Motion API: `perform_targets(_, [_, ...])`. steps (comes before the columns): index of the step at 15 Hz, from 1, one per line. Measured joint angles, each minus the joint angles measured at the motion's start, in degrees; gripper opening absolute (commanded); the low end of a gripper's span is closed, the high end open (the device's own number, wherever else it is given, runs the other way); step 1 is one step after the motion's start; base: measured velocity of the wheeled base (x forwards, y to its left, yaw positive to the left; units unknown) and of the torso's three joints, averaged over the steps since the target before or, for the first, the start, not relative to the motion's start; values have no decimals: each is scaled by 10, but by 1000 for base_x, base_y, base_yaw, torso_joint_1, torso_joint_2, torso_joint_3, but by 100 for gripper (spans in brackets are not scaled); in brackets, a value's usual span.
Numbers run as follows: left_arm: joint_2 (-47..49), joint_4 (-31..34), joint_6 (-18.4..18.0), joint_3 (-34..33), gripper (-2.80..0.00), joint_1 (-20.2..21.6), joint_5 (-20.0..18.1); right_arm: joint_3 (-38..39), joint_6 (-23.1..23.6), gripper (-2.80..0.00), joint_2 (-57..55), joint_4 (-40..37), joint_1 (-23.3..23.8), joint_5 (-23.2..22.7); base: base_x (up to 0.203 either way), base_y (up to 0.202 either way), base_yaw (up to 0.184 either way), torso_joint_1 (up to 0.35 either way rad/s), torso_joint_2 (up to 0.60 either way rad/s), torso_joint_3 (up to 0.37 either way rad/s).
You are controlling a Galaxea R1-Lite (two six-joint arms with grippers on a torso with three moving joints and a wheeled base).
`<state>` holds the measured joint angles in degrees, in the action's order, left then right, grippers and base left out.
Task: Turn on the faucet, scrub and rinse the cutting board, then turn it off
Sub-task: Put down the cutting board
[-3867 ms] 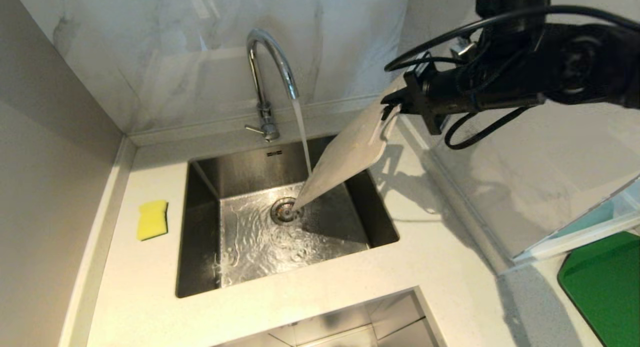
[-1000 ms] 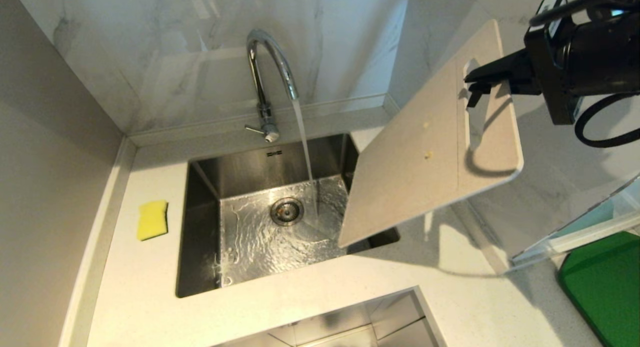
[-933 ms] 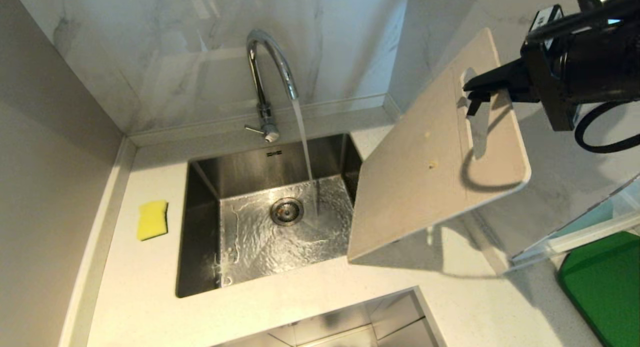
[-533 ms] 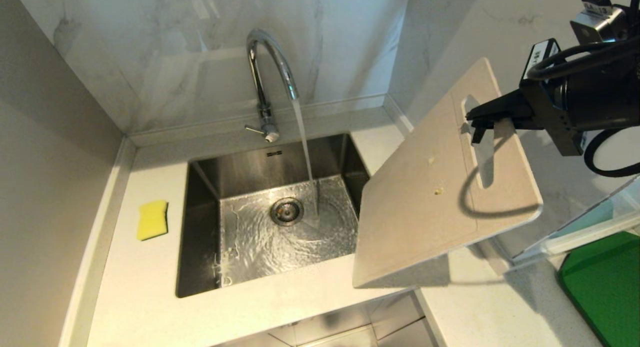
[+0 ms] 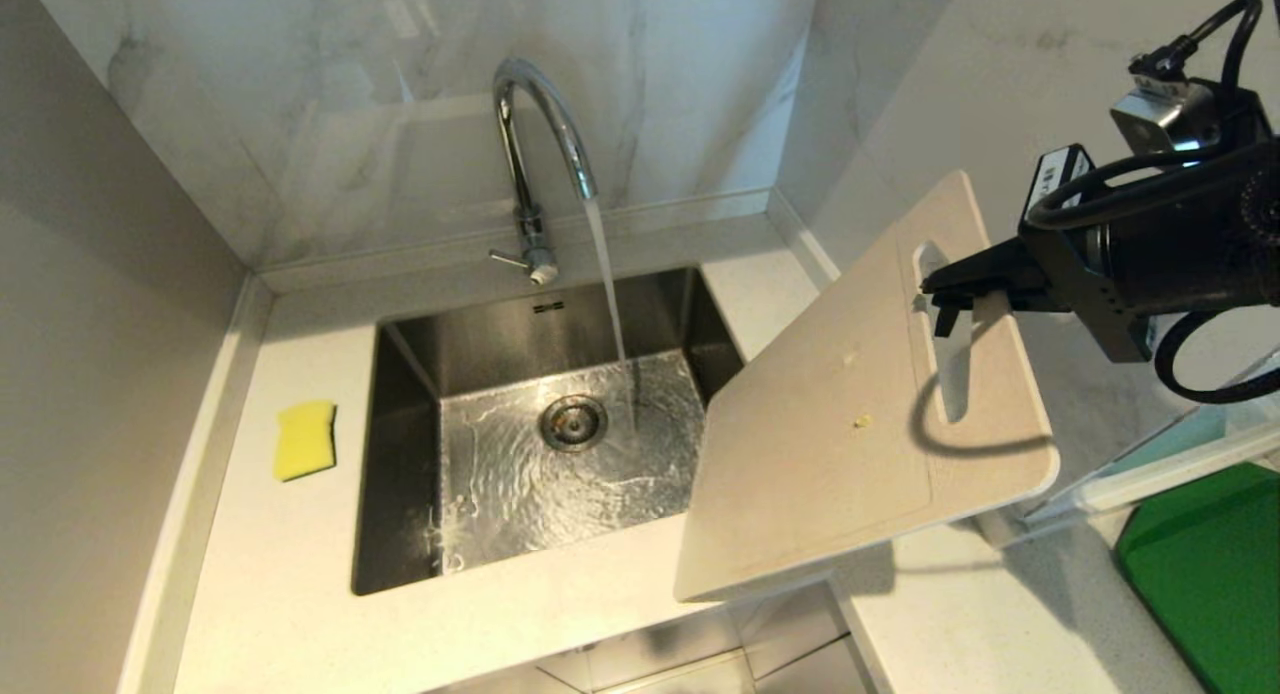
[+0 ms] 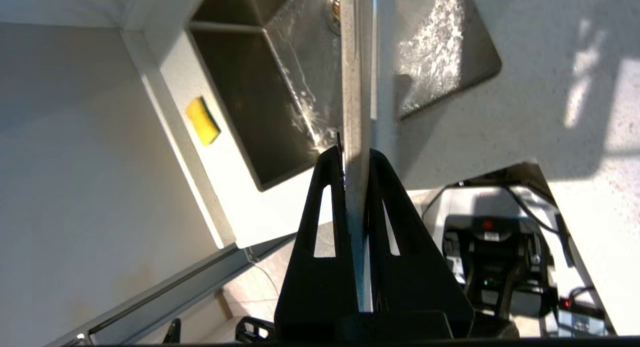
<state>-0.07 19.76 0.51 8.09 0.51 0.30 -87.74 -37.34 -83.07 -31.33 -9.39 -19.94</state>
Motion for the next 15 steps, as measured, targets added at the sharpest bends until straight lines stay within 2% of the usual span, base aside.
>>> perform_targets(4, [0,0,0,0,-280,0,0,36,5,-280,3,5,0,0,0,0,0,0,0,0])
perform_targets(7, [0,0,0,0,-280,0,0,48,28,-280,8,3,0,6,0,0,0,0,0,0])
perform_targets(9, [0,0,0,0,-280,0,0,68,63,-280,12,4,1,25,0,0,0,0,0,0])
perform_targets(13, [0,0,0,0,-280,0,0,139,174,-280,21,7,3,88,0,0,0,0,0,0])
perform_targets(15, [0,0,0,0,-280,0,0,162,182,-280,24,6,4,99,0,0,0,0,0,0])
